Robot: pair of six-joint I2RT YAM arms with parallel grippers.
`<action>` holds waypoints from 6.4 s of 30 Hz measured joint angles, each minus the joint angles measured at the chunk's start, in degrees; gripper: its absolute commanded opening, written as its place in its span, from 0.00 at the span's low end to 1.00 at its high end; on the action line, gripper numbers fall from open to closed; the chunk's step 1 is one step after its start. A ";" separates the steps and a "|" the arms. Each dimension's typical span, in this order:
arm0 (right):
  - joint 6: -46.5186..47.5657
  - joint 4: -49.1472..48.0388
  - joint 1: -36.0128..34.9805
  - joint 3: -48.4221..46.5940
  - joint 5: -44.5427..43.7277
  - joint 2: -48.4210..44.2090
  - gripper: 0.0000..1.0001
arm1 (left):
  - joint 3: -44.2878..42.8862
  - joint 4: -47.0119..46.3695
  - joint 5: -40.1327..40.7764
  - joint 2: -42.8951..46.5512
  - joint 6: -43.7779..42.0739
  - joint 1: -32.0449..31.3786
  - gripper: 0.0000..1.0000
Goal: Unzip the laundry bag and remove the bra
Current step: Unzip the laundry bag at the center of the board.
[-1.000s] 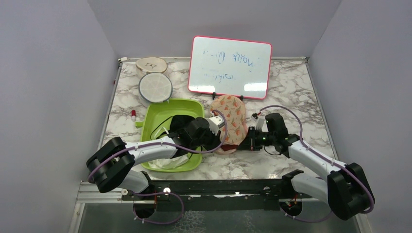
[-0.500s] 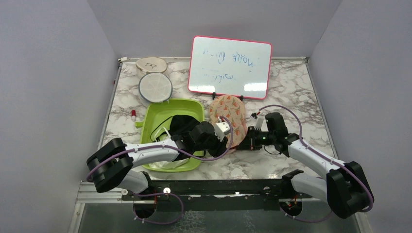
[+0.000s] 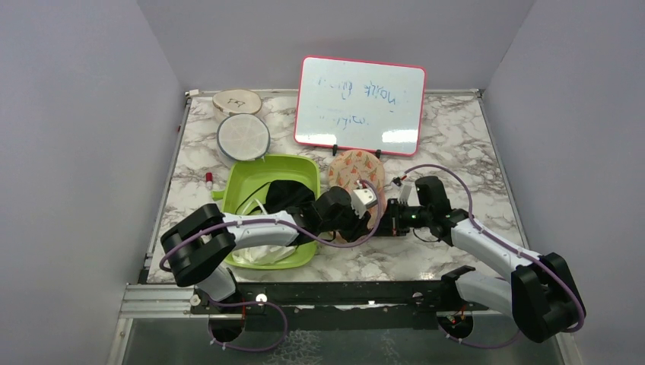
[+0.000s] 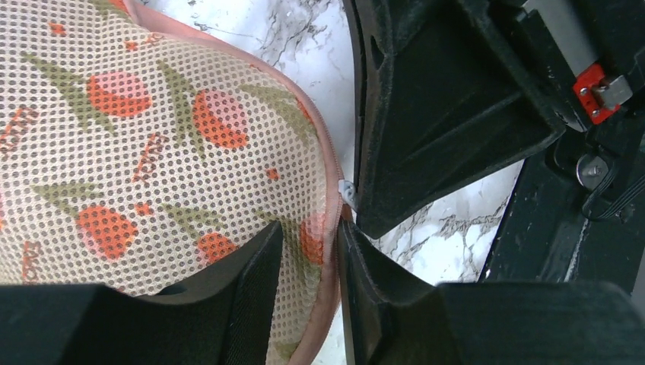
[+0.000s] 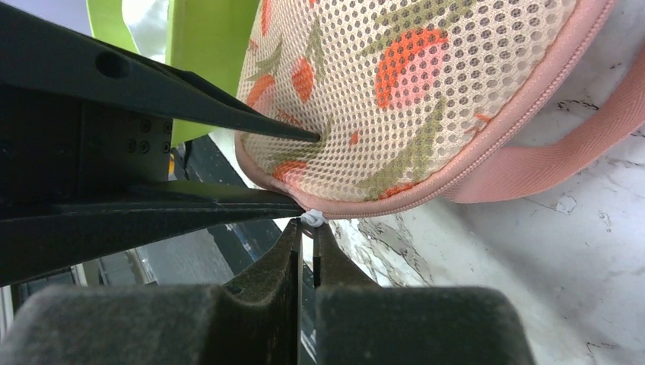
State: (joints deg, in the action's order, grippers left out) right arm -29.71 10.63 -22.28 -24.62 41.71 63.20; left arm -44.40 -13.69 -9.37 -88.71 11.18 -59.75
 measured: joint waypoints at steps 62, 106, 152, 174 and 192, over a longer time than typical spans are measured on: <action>-2.25 6.95 -9.14 -8.85 -11.63 6.78 0.43 | 6.05 -5.95 -1.55 -0.44 7.58 2.05 0.00; 70.86 -8.76 -41.13 5.90 -40.41 -8.24 0.49 | 10.82 -13.31 -15.34 -0.07 17.44 10.71 0.00; 78.68 -33.92 -44.15 13.05 -54.62 0.00 0.41 | 10.82 -14.36 -17.22 -0.07 18.10 11.67 0.00; 77.77 -34.16 -44.15 14.82 -56.13 -4.50 0.25 | 10.82 -15.34 -17.25 -0.07 18.10 11.69 0.00; 76.94 -34.64 -44.15 14.82 -57.51 -3.58 0.06 | 10.82 -14.95 -17.27 -0.02 18.10 11.69 0.00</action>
State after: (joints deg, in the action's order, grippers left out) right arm 47.22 -24.01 -66.43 -9.80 -15.79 59.61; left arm -33.58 -28.64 -26.63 -88.73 29.28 -48.05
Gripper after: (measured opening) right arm 0.120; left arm 0.008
